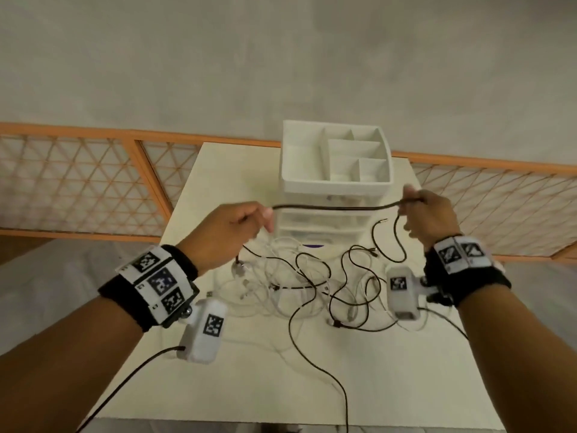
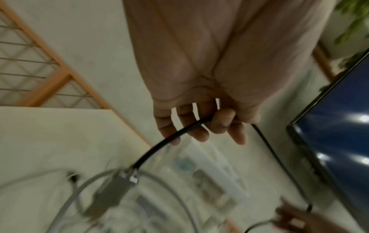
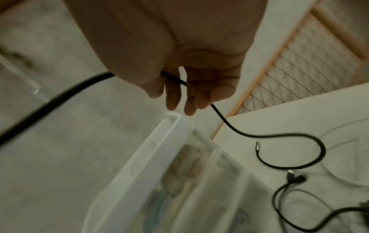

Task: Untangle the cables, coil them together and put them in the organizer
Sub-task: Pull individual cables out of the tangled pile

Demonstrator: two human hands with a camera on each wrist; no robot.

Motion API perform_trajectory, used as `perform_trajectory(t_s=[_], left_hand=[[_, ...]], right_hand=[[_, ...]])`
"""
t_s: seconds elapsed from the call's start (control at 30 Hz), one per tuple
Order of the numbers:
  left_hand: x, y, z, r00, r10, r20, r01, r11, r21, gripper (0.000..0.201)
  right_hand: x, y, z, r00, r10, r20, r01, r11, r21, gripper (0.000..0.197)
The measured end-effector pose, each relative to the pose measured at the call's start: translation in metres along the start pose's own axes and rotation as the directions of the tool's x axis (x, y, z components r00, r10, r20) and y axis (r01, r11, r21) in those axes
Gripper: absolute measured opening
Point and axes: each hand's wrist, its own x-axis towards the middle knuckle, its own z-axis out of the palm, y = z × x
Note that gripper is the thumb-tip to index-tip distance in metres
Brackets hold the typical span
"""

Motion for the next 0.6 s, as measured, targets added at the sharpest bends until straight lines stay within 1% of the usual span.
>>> perform_trajectory(t_s=[0.07,0.1,0.13,0.2,0.27,0.3,0.37,0.4,0.43,0.47,0.5,0.53,0.57,0.6], left_hand=[[-0.003,-0.019,0.015,0.994,-0.091,0.061,0.09,0.996,0.019,0.035],[-0.004,-0.028,0.02,0.988,-0.138,0.063,0.135,0.99,0.041,0.035],[-0.004,-0.036,0.024,0.983,-0.177,0.053,0.173,0.983,0.068,0.035],[-0.005,-0.052,0.028,0.977,-0.213,0.027,0.209,0.972,0.107,0.036],[-0.003,-0.059,0.031,0.97,-0.243,0.01,0.24,0.964,0.117,0.034],[-0.002,-0.06,0.033,0.967,-0.256,-0.014,0.255,0.96,0.118,0.031],[-0.001,-0.059,0.033,0.962,-0.255,-0.098,0.265,0.958,0.11,0.024],[-0.001,-0.059,0.032,0.957,-0.251,-0.147,0.266,0.959,0.1,0.022],[-0.001,-0.06,0.03,0.95,-0.247,-0.19,0.268,0.959,0.092,0.022],[-0.001,-0.06,0.027,0.944,-0.244,-0.222,0.268,0.96,0.085,0.021],[-0.002,-0.061,0.025,0.94,-0.242,-0.241,0.268,0.96,0.08,0.021],[-0.002,-0.059,0.023,0.938,-0.241,-0.248,0.266,0.961,0.073,0.02],[-0.003,-0.056,0.023,0.939,-0.238,-0.249,0.261,0.963,0.065,0.019],[-0.003,-0.051,0.023,0.942,-0.231,-0.243,0.252,0.966,0.057,0.018]], right_hand=[[0.016,-0.011,-0.007,0.999,0.036,-0.024,-0.031,0.981,0.192,0.043],[0.025,-0.016,-0.01,0.998,0.041,-0.038,-0.03,0.969,0.247,0.041],[0.031,-0.022,-0.014,0.998,0.02,-0.06,-0.003,0.961,0.278,0.039],[0.042,-0.032,-0.023,0.987,-0.102,-0.127,0.133,0.954,0.267,0.034],[0.05,-0.037,-0.029,0.942,-0.262,-0.212,0.31,0.92,0.24,0.03],[0.054,-0.036,-0.03,0.921,-0.311,-0.235,0.366,0.896,0.25,0.027],[0.059,-0.024,-0.024,0.907,-0.351,-0.232,0.409,0.866,0.288,0.019],[0.057,-0.013,-0.021,0.918,-0.345,-0.195,0.387,0.884,0.261,0.013],[0.056,0.002,-0.018,0.944,-0.31,-0.111,0.327,0.923,0.204,0.01],[0.051,0.019,-0.014,0.976,-0.219,0.018,0.215,0.97,0.117,0.023],[0.045,0.038,-0.01,0.979,-0.117,0.169,0.117,0.993,0.008,0.042],[0.036,0.054,-0.006,0.957,-0.029,0.29,0.07,0.989,-0.132,0.057],[0.025,0.061,-0.002,0.934,0.011,0.356,0.08,0.967,-0.241,0.067],[0.012,0.062,0.003,0.923,0.008,0.385,0.108,0.954,-0.279,0.072]])
